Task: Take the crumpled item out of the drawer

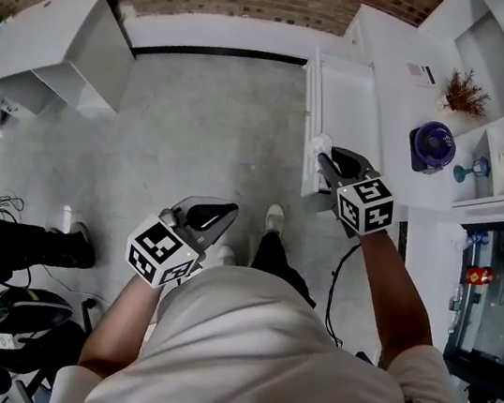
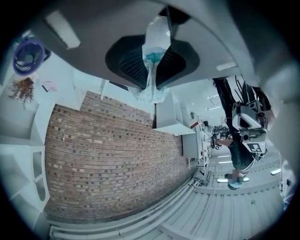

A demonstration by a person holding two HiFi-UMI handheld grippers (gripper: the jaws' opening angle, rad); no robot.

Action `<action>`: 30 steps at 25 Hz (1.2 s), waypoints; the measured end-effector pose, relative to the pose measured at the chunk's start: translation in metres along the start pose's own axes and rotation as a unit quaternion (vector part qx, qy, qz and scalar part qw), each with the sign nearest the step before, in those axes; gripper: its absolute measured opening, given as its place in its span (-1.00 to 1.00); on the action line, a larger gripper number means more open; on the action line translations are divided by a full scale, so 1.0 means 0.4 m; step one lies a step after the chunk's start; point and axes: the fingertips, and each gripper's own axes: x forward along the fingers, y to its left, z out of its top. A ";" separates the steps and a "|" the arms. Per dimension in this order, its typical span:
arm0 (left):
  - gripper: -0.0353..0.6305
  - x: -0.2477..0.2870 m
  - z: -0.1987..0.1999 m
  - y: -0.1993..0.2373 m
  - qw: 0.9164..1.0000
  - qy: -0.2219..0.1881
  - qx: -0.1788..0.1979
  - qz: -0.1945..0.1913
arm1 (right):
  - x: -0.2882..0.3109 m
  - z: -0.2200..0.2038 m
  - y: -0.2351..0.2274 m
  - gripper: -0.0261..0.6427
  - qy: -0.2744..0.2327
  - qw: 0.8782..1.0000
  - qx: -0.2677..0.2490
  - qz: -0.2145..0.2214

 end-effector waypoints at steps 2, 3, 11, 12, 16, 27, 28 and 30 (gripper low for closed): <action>-0.88 -0.003 -0.005 -0.006 1.000 0.001 0.001 -0.003 | -0.014 0.005 0.016 -0.70 -0.004 1.000 0.000 0.001; -0.88 -0.004 -0.007 -0.009 1.000 0.001 0.002 -0.004 | -0.020 0.006 0.024 -0.70 -0.006 1.000 -0.001 0.002; -0.88 -0.016 -0.029 -0.038 1.000 0.000 0.006 -0.009 | -0.063 0.002 0.073 -0.70 -0.015 1.000 -0.003 0.002; -0.88 -0.017 -0.030 -0.040 1.000 -0.001 0.006 -0.009 | -0.065 0.001 0.076 -0.70 -0.015 1.000 -0.003 0.003; -0.88 -0.025 -0.033 -0.042 1.000 -0.002 0.005 -0.006 | -0.072 0.000 0.088 -0.70 -0.017 1.000 -0.001 0.005; -0.88 -0.032 -0.039 -0.054 1.000 -0.007 0.004 -0.004 | -0.091 0.012 0.113 -0.70 -0.023 1.000 -0.005 0.011; -0.88 -0.032 -0.040 -0.055 1.000 -0.007 0.004 -0.004 | -0.093 0.013 0.116 -0.70 -0.024 1.000 -0.005 0.012; -0.88 -0.032 -0.042 -0.058 1.000 -0.007 0.004 -0.005 | -0.097 0.015 0.122 -0.70 -0.026 1.000 -0.005 0.014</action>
